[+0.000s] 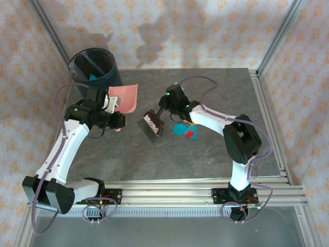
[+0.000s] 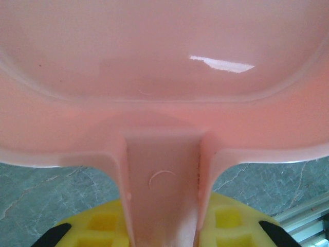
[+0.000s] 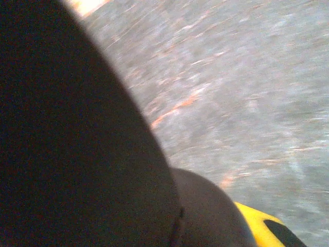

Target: Sweep away the paper scraps from the table

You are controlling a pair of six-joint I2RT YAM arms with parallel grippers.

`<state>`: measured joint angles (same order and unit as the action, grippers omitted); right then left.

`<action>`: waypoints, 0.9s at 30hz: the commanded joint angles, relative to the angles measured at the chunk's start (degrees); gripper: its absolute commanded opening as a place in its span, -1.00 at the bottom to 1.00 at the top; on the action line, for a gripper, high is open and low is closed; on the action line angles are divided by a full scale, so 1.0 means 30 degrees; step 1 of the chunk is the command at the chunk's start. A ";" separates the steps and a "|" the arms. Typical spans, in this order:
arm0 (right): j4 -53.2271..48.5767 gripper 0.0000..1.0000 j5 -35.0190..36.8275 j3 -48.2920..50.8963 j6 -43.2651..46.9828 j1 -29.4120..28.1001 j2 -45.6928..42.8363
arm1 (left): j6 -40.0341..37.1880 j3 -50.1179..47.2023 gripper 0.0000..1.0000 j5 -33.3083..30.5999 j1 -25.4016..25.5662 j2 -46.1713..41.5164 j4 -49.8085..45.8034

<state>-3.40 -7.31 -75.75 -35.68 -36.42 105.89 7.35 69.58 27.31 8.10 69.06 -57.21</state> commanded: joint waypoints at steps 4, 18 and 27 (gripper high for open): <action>-0.2360 -1.00 0.5276 0.2593 0.0008 0.0824 -0.2392 | -0.0459 0.0561 -1.00 -0.0878 0.0696 0.0336 -0.0439; -0.4554 -1.00 0.9755 0.3678 -0.0252 0.0858 -0.5438 | -0.0810 0.0967 -1.00 -0.1813 0.2506 0.1714 -0.0956; -0.0906 -1.00 0.4987 0.3939 0.1241 0.0882 -0.7343 | -0.1250 0.1143 -1.00 -0.2715 0.3267 0.2642 -0.1878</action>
<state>-9.74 11.27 -64.27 -34.50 -33.93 87.44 5.41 71.26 21.80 17.04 76.27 -60.29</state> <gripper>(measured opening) 0.252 0.239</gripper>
